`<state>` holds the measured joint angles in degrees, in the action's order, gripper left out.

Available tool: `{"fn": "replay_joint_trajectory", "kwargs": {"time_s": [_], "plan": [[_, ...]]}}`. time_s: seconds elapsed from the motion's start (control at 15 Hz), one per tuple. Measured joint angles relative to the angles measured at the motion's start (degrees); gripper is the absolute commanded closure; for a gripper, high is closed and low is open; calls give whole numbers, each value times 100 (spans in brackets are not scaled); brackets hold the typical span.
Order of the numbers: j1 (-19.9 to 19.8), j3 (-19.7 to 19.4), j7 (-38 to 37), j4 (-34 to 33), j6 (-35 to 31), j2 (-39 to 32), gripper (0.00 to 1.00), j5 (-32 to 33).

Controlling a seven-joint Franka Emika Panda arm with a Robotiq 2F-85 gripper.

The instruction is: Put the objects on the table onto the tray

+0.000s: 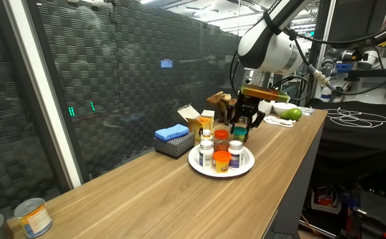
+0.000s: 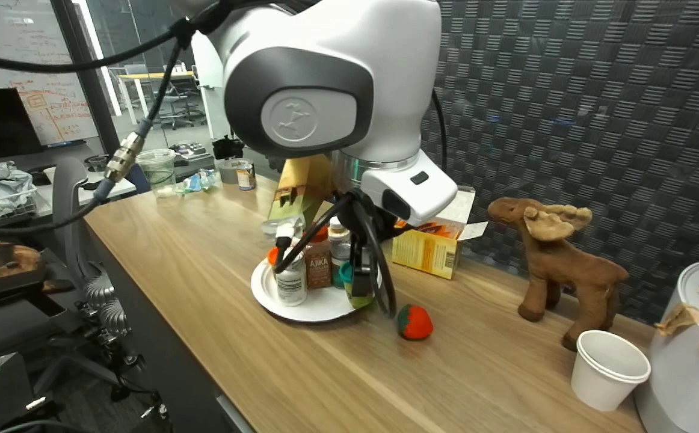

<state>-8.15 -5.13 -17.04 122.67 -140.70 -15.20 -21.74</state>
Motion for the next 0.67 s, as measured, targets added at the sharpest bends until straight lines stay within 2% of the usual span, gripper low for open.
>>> {"fn": "replay_joint_trajectory", "kwargs": {"time_s": [0.4,0.67], "plan": [[102,158,202,407,5,223,72,0],[105,233,481,481,305,192,72,-134]]}}
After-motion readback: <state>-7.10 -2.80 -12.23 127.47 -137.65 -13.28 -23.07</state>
